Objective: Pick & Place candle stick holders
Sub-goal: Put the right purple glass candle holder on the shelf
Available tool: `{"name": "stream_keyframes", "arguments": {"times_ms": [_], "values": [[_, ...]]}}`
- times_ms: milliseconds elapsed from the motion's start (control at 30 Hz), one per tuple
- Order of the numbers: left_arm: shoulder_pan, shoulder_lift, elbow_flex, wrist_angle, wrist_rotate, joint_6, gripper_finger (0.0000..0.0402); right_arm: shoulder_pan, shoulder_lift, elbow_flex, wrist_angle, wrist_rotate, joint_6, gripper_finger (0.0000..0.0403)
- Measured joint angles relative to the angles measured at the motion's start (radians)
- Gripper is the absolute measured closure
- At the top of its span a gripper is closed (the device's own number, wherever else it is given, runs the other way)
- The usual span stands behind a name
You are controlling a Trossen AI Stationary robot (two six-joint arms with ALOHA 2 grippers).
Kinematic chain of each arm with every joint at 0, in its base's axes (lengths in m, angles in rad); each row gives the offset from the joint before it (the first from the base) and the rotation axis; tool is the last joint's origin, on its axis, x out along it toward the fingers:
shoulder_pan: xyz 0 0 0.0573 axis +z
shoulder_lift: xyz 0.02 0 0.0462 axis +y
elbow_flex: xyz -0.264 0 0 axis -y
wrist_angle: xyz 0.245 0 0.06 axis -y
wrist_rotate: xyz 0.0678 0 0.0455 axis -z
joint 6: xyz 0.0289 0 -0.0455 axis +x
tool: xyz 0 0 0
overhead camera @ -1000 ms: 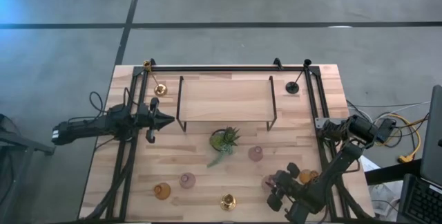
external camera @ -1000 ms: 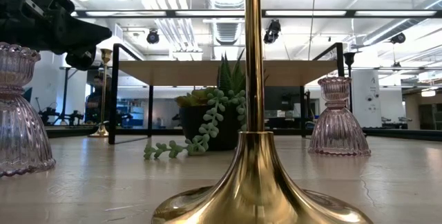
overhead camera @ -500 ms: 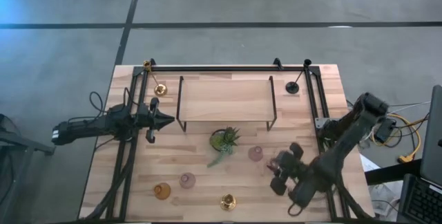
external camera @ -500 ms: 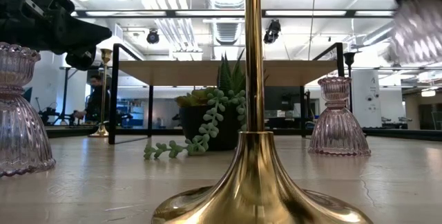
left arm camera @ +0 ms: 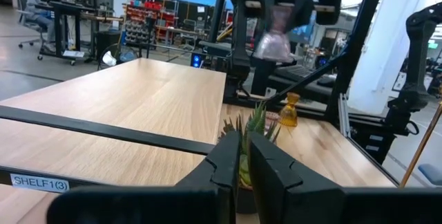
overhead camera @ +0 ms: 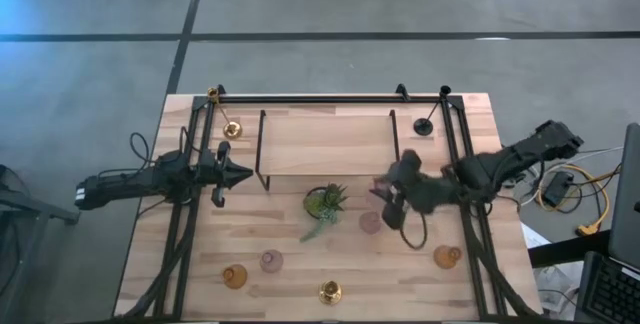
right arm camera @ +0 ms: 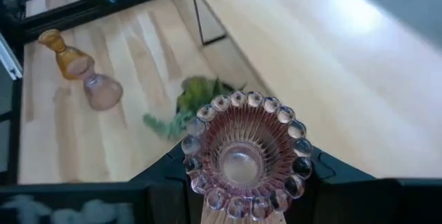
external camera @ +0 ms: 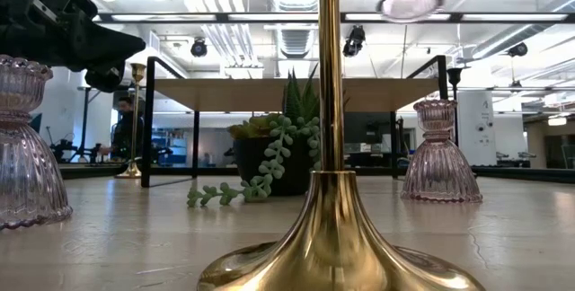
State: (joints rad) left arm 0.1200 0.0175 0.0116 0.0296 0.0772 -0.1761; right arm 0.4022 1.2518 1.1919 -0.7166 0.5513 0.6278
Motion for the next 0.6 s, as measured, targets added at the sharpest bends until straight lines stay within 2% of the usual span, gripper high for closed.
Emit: {"name": "stream_keyframes", "arguments": {"times_ms": [167, 333, 600], "values": [[0.000, 0.000, 0.000, 0.000, 0.000, 0.000, 0.0367, -0.117, -0.004, 0.014, 0.036, -0.057, -0.194, 0.0279], [0.000, 0.000, 0.000, 0.000, 0.000, 0.000, 0.0367, -0.229, 0.014, 0.014, 0.115, -0.158, -0.369, 0.0279], [0.000, 0.000, 0.000, -0.002, 0.000, 0.000, 0.0367, -0.402, 0.019, 0.014, 0.189, -0.290, -0.505, 0.0279]]}}
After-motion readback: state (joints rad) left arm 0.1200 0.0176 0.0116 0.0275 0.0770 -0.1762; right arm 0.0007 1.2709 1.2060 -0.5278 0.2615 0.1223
